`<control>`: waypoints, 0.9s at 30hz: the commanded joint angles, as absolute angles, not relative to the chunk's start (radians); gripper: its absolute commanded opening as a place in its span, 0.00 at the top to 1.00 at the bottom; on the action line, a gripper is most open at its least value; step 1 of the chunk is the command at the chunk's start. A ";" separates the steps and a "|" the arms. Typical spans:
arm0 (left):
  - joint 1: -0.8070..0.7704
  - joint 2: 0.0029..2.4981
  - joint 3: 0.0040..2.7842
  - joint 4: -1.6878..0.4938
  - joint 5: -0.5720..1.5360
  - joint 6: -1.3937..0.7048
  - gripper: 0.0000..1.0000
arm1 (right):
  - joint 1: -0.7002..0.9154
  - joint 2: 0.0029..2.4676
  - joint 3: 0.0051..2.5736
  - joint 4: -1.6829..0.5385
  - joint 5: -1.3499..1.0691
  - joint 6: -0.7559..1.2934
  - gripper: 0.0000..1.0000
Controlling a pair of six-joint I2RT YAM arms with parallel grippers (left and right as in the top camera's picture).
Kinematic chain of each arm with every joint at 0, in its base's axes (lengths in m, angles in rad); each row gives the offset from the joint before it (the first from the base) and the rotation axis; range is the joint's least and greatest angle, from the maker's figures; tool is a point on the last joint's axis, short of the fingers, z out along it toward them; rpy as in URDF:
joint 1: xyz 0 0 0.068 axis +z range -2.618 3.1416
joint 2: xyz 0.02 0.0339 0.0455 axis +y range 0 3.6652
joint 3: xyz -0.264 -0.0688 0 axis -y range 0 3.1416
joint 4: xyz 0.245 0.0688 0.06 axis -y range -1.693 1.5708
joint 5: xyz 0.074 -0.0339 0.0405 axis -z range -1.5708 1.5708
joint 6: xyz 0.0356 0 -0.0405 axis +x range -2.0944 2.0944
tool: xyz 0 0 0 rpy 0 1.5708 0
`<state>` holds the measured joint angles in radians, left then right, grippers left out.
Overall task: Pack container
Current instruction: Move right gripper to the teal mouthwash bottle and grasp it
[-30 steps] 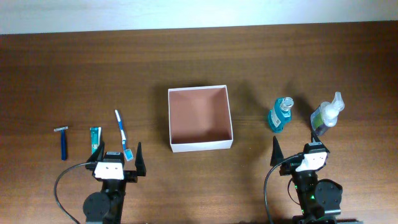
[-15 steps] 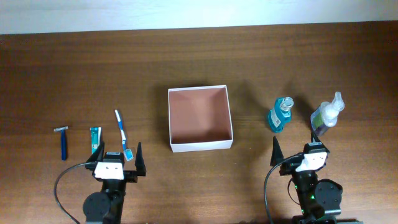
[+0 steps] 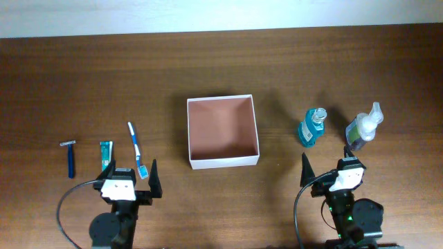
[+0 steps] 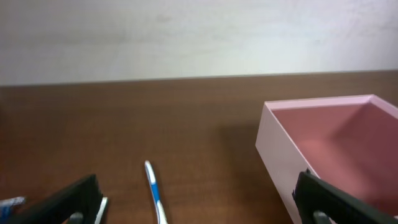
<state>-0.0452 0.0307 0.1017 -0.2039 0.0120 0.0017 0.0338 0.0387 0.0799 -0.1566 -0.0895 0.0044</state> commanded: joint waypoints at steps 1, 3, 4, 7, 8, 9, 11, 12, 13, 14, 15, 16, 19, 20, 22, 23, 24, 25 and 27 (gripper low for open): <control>-0.041 0.090 0.252 -0.273 0.023 -0.024 0.00 | 0.039 0.093 0.217 -0.213 -0.117 0.019 0.01; -0.041 0.140 0.323 -0.318 0.023 -0.035 0.00 | 0.039 0.152 0.292 -0.268 -0.117 0.019 0.01; -0.041 0.168 0.359 -0.340 0.023 -0.035 0.00 | 0.039 0.183 0.328 -0.293 -0.117 0.019 0.01; -0.041 0.271 0.471 -0.410 0.023 -0.034 0.00 | 0.039 0.310 0.461 -0.380 -0.117 0.019 0.01; -0.041 0.320 0.520 -0.445 0.022 -0.034 0.00 | 0.039 0.365 0.516 -0.419 -0.117 0.019 0.01; -0.041 0.352 0.549 -0.467 0.022 -0.034 0.00 | 0.039 0.410 0.560 -0.451 -0.117 0.019 0.02; -0.041 0.435 0.620 -0.525 0.023 -0.034 0.00 | 0.039 0.508 0.656 -0.523 -0.117 0.019 0.01; -0.041 0.484 0.659 -0.562 0.023 -0.034 0.00 | 0.039 0.556 0.705 -0.560 -0.117 0.019 0.01; -0.041 0.533 0.698 -0.599 0.023 -0.034 0.00 | 0.039 0.623 0.773 -0.609 -0.117 0.019 0.01; -0.041 0.579 0.734 -0.633 0.023 -0.034 0.00 | 0.039 0.679 0.831 -0.654 -0.117 0.019 0.01; -0.041 0.633 0.779 -0.678 0.024 -0.034 0.00 | 0.039 0.730 0.884 -0.696 -0.117 0.019 0.01; -0.041 0.692 0.827 -0.727 0.023 -0.034 0.00 | 0.039 0.794 0.953 -0.756 -0.117 0.019 0.01; -0.041 0.871 0.989 -0.886 0.036 -0.034 0.00 | 0.038 0.993 1.178 -0.965 -0.117 0.018 0.01; -0.041 0.965 1.081 -0.971 0.050 -0.034 0.00 | 0.038 1.090 1.291 -1.084 -0.117 0.019 0.01; -0.041 1.042 1.158 -1.041 0.074 -0.034 0.00 | 0.038 1.180 1.396 -1.185 -0.120 0.018 0.01; -0.041 1.105 1.215 -1.094 0.096 -0.034 0.00 | 0.038 1.251 1.477 -1.248 -0.120 0.012 0.02; -0.041 1.132 1.235 -1.114 0.099 -0.034 0.00 | 0.038 1.277 1.504 -1.261 -0.120 0.001 0.01; -0.041 1.154 1.248 -1.128 0.099 -0.034 0.00 | 0.038 1.303 1.527 -1.266 -0.118 -0.006 0.01; -0.041 1.178 1.250 -1.138 0.099 -0.034 0.00 | 0.038 1.344 1.549 -1.256 -0.099 -0.004 0.01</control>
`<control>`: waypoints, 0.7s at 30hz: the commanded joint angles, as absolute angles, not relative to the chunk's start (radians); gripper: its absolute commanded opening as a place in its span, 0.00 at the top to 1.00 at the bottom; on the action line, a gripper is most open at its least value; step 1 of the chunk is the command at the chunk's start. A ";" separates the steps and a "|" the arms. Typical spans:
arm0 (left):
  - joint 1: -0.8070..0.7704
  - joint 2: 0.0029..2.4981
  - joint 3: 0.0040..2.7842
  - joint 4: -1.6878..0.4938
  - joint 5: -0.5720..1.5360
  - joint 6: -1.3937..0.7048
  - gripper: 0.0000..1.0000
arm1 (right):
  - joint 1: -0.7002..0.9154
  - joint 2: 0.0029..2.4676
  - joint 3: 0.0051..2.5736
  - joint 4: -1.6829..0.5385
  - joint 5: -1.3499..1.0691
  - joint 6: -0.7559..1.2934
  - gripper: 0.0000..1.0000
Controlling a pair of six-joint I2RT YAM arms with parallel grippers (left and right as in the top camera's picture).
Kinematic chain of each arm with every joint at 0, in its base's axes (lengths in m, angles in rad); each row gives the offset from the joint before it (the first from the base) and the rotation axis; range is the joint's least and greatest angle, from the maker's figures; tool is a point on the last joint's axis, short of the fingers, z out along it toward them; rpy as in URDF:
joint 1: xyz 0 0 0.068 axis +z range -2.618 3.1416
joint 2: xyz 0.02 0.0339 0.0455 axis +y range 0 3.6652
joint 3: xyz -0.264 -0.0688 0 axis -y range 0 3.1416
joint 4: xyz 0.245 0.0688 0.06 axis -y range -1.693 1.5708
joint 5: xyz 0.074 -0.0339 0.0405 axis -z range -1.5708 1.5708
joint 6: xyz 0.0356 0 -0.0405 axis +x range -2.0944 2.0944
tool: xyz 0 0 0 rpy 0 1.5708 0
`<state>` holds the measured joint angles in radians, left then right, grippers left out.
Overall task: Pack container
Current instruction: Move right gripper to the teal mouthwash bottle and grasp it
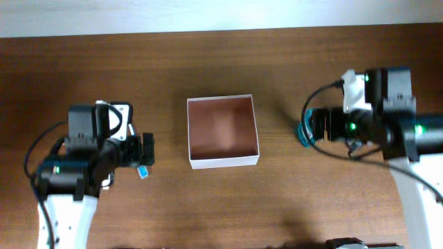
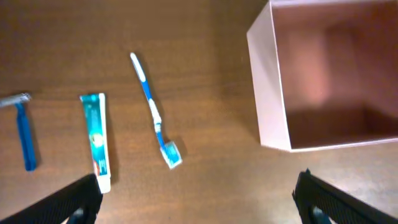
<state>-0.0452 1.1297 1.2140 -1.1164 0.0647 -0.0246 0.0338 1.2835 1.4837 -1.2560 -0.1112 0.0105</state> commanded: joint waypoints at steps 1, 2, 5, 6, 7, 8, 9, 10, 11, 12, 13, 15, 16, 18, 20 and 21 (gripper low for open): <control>-0.041 1.188 1.250 -1.142 0.098 -0.034 0.00 | 0.038 1.357 1.551 -1.252 -0.088 -0.004 0.01; -0.041 1.203 1.250 -1.147 0.098 -0.034 0.00 | 0.038 1.396 1.551 -1.249 -0.052 -0.003 0.01; -0.041 1.218 1.250 -1.153 0.098 -0.034 0.00 | 0.038 1.471 1.551 -1.250 -0.048 -0.003 0.01; -0.041 1.220 1.250 -1.153 0.098 -0.034 0.00 | 0.038 1.495 1.551 -1.250 -0.048 -0.004 0.01; -0.041 1.220 1.250 -1.153 0.098 -0.034 0.00 | 0.038 1.519 1.551 -1.250 -0.048 -0.004 0.01; -0.041 1.220 1.250 -1.153 0.098 -0.034 0.00 | 0.038 1.536 1.551 -1.250 -0.048 -0.003 0.01; -0.041 1.220 1.250 -1.153 0.098 -0.034 0.00 | 0.038 1.560 1.551 -1.250 -0.049 -0.003 0.01; -0.041 1.220 1.250 -1.153 0.098 -0.034 0.00 | 0.038 1.589 1.551 -1.249 -0.049 -0.004 0.00; -0.041 1.220 1.250 -1.153 0.098 -0.034 0.00 | 0.038 1.608 1.551 -1.248 -0.048 -0.004 0.00; -0.041 1.220 1.250 -1.153 0.098 -0.034 0.00 | 0.038 1.621 1.551 -1.245 -0.048 -0.004 0.02; -0.041 1.220 1.250 -1.153 0.098 -0.034 0.00 | 0.035 1.639 1.551 -1.242 -0.048 -0.004 0.03; -0.041 1.220 1.250 -1.153 0.098 -0.034 0.00 | 0.024 1.670 1.551 -1.233 -0.049 -0.004 0.05; -0.041 1.220 1.250 -1.153 0.098 -0.034 0.00 | 0.018 1.679 1.551 -1.230 -0.049 -0.005 0.06; -0.041 1.220 1.250 -1.153 0.098 -0.034 0.00 | 0.003 1.699 1.551 -1.229 -0.052 -0.010 0.09; -0.041 1.220 1.250 -1.153 0.098 -0.034 0.00 | -0.008 1.712 1.551 -1.227 -0.054 -0.019 0.13; -0.041 1.220 1.250 -1.153 0.098 -0.034 0.00 | -0.012 1.716 1.551 -1.224 -0.058 -0.022 0.14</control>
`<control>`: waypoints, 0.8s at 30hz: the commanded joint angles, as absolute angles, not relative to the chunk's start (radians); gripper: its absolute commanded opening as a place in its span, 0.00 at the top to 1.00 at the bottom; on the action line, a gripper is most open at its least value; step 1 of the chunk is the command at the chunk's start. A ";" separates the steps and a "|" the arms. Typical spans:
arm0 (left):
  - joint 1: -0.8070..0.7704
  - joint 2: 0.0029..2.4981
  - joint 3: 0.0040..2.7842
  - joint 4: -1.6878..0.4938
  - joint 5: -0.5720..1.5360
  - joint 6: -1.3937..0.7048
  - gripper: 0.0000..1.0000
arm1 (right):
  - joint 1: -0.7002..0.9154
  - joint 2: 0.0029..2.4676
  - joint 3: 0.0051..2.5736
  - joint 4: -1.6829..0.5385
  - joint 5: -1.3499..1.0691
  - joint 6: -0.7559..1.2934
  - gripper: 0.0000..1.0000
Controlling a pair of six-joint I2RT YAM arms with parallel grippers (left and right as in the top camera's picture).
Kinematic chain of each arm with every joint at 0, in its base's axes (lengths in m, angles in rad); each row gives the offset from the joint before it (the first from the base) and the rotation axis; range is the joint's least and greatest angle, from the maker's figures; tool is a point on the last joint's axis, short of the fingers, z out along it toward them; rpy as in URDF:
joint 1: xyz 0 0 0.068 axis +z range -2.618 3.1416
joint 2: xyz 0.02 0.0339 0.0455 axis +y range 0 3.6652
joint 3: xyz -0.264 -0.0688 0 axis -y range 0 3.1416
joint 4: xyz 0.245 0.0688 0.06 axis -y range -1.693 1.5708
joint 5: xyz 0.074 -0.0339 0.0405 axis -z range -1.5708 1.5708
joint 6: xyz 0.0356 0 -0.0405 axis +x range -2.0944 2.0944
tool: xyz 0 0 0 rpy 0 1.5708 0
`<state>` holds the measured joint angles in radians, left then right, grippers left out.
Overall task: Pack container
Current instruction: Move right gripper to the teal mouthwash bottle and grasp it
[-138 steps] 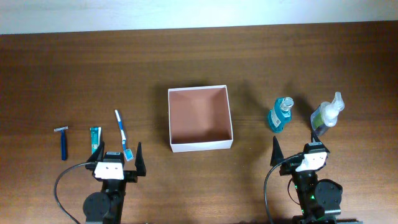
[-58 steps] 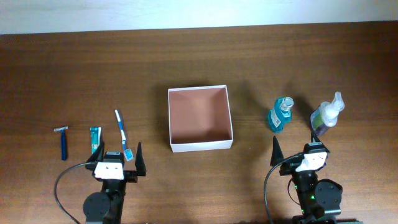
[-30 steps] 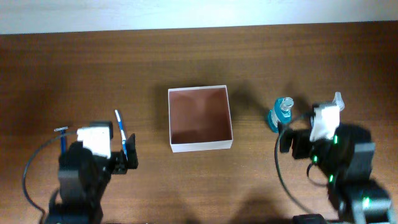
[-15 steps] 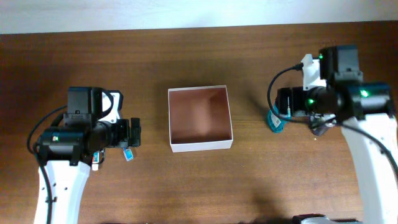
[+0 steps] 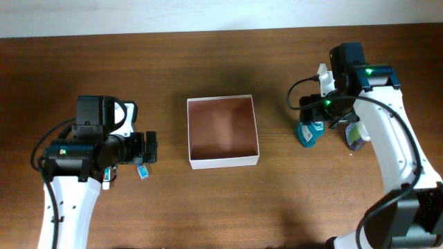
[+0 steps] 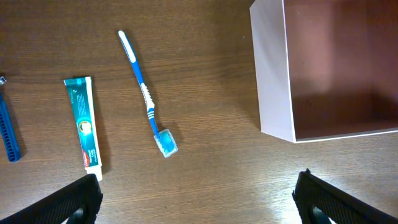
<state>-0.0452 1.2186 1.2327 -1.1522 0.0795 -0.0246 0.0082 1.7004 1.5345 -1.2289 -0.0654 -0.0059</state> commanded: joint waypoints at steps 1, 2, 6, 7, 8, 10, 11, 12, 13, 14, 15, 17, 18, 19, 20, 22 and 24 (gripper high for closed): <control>-0.041 1.220 1.250 -1.153 0.098 -0.034 0.00 | -0.014 1.717 1.551 -1.220 -0.065 -0.023 0.15; -0.041 1.220 1.250 -1.153 0.098 -0.034 0.00 | -0.015 1.717 1.551 -1.217 -0.072 -0.023 0.18; -0.041 1.220 1.250 -1.153 0.098 -0.034 0.00 | -0.012 1.718 1.551 -1.212 -0.072 -0.023 0.20; -0.041 1.220 1.250 -1.153 0.098 -0.034 0.00 | -0.012 1.719 1.551 -1.212 -0.072 -0.023 0.20; -0.041 1.220 1.250 -1.153 0.098 -0.034 0.00 | -0.012 1.720 1.551 -1.212 -0.072 -0.023 0.20; -0.041 1.220 1.250 -1.153 0.098 -0.034 0.00 | -0.012 1.720 1.551 -1.214 -0.072 -0.022 0.20; -0.041 1.220 1.250 -1.153 0.098 -0.034 0.00 | -0.012 1.720 1.551 -1.215 -0.074 -0.023 0.20; -0.041 1.220 1.250 -1.153 0.098 -0.034 0.00 | -0.012 1.720 1.551 -1.215 -0.079 -0.023 0.22; -0.041 1.220 1.250 -1.153 0.098 -0.034 0.00 | -0.012 1.720 1.551 -1.215 -0.081 -0.022 0.23; -0.041 1.220 1.250 -1.153 0.098 -0.034 0.00 | -0.012 1.720 1.551 -1.215 -0.083 -0.022 0.25; -0.041 1.220 1.250 -1.153 0.098 -0.034 0.00 | -0.012 1.720 1.551 -1.215 -0.087 -0.023 0.28; -0.041 1.220 1.250 -1.153 0.098 -0.034 0.00 | -0.011 1.720 1.551 -1.215 -0.095 -0.022 0.35; -0.041 1.220 1.250 -1.153 0.098 -0.034 0.00 | -0.012 1.720 1.551 -1.215 -0.094 -0.022 0.36; -0.041 1.220 1.250 -1.153 0.098 -0.034 0.00 | -0.012 1.720 1.551 -1.215 -0.094 -0.023 0.37; -0.041 1.220 1.250 -1.153 0.098 -0.034 0.00 | -0.012 1.721 1.551 -1.215 -0.094 -0.023 0.40; -0.041 1.220 1.250 -1.153 0.098 -0.034 0.00 | -0.012 1.722 1.551 -1.216 -0.095 -0.022 0.47; -0.041 1.220 1.250 -1.153 0.098 -0.034 0.00 | -0.007 1.723 1.550 -1.217 -0.095 -0.022 0.50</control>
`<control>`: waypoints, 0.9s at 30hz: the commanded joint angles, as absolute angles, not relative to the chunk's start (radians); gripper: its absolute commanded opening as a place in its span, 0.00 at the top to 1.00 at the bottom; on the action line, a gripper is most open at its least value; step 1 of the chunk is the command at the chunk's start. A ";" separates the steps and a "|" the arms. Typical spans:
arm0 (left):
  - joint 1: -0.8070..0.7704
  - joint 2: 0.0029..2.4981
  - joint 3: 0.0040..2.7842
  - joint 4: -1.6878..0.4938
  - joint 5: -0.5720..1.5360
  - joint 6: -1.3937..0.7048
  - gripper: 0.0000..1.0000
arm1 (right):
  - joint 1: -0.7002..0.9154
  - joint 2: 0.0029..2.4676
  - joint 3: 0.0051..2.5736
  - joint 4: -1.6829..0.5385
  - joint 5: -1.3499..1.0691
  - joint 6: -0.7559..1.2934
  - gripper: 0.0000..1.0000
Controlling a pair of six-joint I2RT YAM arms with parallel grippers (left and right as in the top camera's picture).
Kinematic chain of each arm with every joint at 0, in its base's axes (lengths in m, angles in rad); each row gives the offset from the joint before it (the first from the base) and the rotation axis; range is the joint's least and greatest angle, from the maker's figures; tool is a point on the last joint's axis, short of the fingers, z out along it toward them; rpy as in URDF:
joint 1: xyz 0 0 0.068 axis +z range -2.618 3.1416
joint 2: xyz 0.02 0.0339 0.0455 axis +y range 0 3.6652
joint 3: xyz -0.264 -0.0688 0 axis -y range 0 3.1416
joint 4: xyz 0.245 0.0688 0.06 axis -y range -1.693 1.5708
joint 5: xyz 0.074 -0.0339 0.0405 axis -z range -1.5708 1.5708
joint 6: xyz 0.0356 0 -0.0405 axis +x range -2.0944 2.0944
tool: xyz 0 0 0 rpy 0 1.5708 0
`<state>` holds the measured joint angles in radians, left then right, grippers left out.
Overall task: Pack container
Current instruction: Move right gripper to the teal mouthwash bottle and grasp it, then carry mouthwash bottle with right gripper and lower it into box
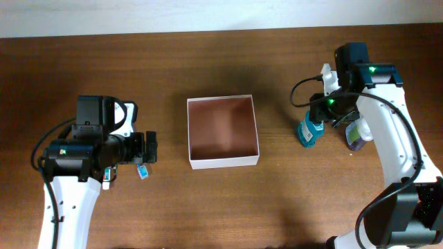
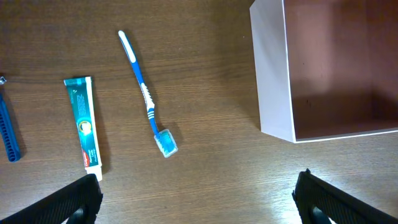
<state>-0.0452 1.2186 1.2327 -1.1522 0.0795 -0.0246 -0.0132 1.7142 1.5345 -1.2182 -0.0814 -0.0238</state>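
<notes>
An open white box (image 1: 223,160) with a pinkish inside sits mid-table; the left wrist view shows its wall (image 2: 271,74). Left of it lie a blue toothbrush (image 2: 146,96), a teal toothpaste tube (image 2: 83,127) and a blue razor (image 2: 9,134). My left gripper (image 2: 196,202) hangs open high above bare wood between toothbrush and box; in the overhead view the left gripper (image 1: 147,147) is beside the toothbrush head (image 1: 142,171). A blue mouthwash bottle (image 1: 307,133) and a green pump bottle (image 1: 354,135) stand to the right. My right gripper (image 1: 320,114) hovers over the mouthwash bottle's top, its jaws hidden.
The dark wooden table (image 1: 221,69) ends at a pale wall strip along the far edge. My left arm covers the razor and most of the toothpaste from overhead. The right arm reaches in from the lower right and partly covers the pump bottle.
My right gripper has shifted slightly right and nearer over the mouthwash bottle. The left arm and all the items on the table are unchanged.
Both arms were parked at the near table edge, grippers open. Then both were raised, the left above the toothbrush area, the right near the bottles. After that the left hung still beside the box while the right settled over the mouthwash bottle.
</notes>
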 commanded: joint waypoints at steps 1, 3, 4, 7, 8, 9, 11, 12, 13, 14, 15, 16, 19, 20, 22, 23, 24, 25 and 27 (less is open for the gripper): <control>-0.041 1.220 1.250 -1.153 0.098 -0.034 0.01 | -0.004 1.723 1.550 -1.218 -0.096 -0.023 0.51; -0.041 1.220 1.250 -1.153 0.098 -0.034 0.00 | 0.006 1.723 1.550 -1.218 -0.097 -0.023 0.53; -0.041 1.220 1.250 -1.153 0.098 -0.034 0.00 | 0.014 1.723 1.550 -1.218 -0.097 -0.023 0.53; -0.041 1.220 1.250 -1.153 0.098 -0.034 0.00 | 0.029 1.724 1.550 -1.217 -0.094 -0.023 0.54; -0.041 1.220 1.250 -1.153 0.098 -0.034 0.00 | 0.033 1.724 1.549 -1.217 -0.094 -0.023 0.55; -0.041 1.220 1.250 -1.153 0.098 -0.034 0.00 | 0.036 1.724 1.549 -1.218 -0.094 -0.023 0.55; -0.041 1.220 1.250 -1.153 0.098 -0.034 0.00 | 0.039 1.724 1.549 -1.219 -0.094 -0.023 0.55; -0.041 1.220 1.250 -1.153 0.098 -0.034 0.00 | 0.039 1.724 1.549 -1.218 -0.094 -0.023 0.55; -0.041 1.220 1.250 -1.153 0.098 -0.034 0.00 | 0.039 1.725 1.549 -1.219 -0.094 -0.023 0.55; -0.041 1.220 1.250 -1.153 0.098 -0.034 0.00 | 0.039 1.725 1.549 -1.219 -0.093 -0.023 0.55; -0.041 1.220 1.250 -1.153 0.098 -0.034 0.00 | 0.039 1.725 1.549 -1.219 -0.093 -0.023 0.56; -0.041 1.220 1.250 -1.153 0.098 -0.034 0.00 | 0.039 1.725 1.549 -1.219 -0.089 -0.023 0.56; -0.041 1.220 1.250 -1.154 0.098 -0.034 0.00 | 0.039 1.725 1.548 -1.220 -0.069 -0.023 0.61; -0.041 1.220 1.250 -1.154 0.098 -0.034 0.00 | 0.039 1.725 1.548 -1.220 -0.067 -0.023 0.61; -0.041 1.220 1.250 -1.154 0.098 -0.034 0.00 | 0.039 1.725 1.548 -1.219 -0.067 -0.023 0.63; -0.041 1.220 1.250 -1.154 0.098 -0.034 0.00 | 0.039 1.725 1.548 -1.220 -0.067 -0.023 0.66; -0.041 1.220 1.250 -1.154 0.098 -0.034 0.00 | 0.039 1.725 1.548 -1.220 -0.067 -0.022 0.67; -0.041 1.220 1.250 -1.155 0.098 -0.034 0.00 | 0.039 1.725 1.548 -1.221 -0.067 -0.023 0.68; -0.041 1.220 1.250 -1.157 0.098 -0.034 0.00 | 0.039 1.725 1.548 -1.221 -0.067 -0.023 0.69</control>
